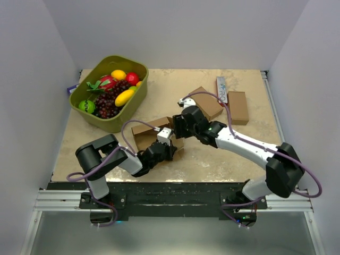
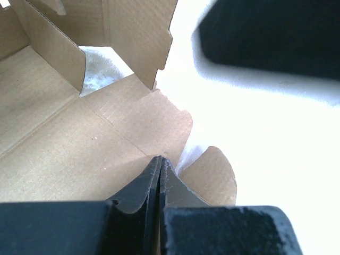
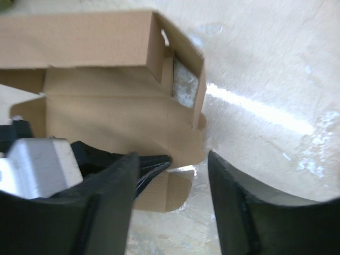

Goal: Fold the paper box

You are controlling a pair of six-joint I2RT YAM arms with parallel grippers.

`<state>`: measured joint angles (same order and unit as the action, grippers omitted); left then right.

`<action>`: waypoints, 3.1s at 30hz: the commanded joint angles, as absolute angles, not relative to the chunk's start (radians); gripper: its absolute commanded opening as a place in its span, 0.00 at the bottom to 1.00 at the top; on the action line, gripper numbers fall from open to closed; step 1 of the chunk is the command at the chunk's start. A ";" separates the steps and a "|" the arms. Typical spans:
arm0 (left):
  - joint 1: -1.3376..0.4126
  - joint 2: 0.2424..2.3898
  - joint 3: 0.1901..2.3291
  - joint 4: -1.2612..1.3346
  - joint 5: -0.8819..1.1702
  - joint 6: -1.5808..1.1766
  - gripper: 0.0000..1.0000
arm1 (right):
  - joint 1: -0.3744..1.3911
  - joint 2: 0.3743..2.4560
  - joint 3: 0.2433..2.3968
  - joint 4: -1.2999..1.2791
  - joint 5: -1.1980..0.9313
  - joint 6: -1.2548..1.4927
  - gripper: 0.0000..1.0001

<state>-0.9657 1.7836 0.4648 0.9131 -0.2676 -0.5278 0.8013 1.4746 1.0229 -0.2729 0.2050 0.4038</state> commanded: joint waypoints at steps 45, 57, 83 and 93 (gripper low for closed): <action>-0.410 0.992 0.465 0.072 -0.190 -0.514 0.78 | 0.584 1.670 1.069 -0.040 0.107 0.285 0.77; -0.359 1.008 0.403 0.176 -0.166 -0.554 0.66 | 0.595 1.693 1.080 -0.041 0.107 0.265 0.73; -0.348 1.032 0.365 0.261 -0.052 -0.505 0.40 | 0.727 1.692 1.054 0.049 0.113 0.143 0.77; -0.342 1.042 0.379 0.247 -0.046 -0.465 0.33 | 0.718 1.742 1.009 0.279 0.057 -0.037 0.77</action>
